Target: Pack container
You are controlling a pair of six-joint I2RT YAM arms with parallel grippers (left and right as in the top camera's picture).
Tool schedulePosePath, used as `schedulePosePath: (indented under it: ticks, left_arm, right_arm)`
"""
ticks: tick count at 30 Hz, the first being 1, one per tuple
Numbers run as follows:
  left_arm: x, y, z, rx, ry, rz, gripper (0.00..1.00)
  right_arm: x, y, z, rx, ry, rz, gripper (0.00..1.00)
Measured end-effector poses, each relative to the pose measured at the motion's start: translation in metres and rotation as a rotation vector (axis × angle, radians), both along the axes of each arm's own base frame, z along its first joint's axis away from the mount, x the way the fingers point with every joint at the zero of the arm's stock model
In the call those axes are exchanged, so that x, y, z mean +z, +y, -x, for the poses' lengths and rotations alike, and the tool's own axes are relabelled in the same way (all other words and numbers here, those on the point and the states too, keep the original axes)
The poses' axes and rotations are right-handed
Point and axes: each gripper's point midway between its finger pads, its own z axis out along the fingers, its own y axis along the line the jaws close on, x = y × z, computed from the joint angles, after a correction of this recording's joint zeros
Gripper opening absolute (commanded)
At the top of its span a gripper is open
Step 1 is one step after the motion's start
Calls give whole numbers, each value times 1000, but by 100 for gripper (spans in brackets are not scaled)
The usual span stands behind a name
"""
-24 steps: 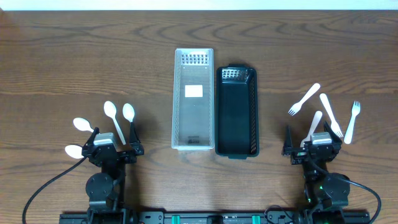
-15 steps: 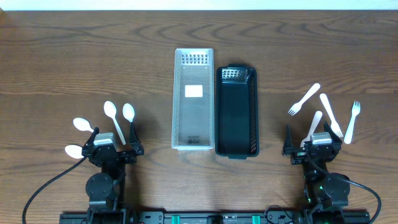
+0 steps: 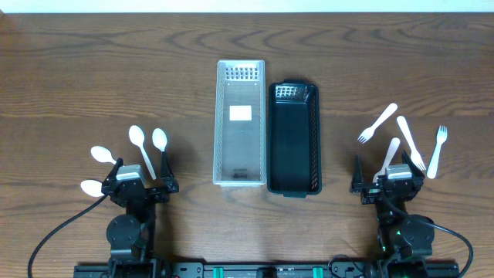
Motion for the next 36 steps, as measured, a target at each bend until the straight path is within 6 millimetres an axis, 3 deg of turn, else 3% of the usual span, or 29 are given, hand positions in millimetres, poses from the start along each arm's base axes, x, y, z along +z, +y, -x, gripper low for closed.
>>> schedulePosePath:
  ticks: [36]
  left_arm:
    - [0, 0, 0, 0, 0, 0, 98]
  right_arm:
    - [0, 0, 0, 0, 0, 0, 99]
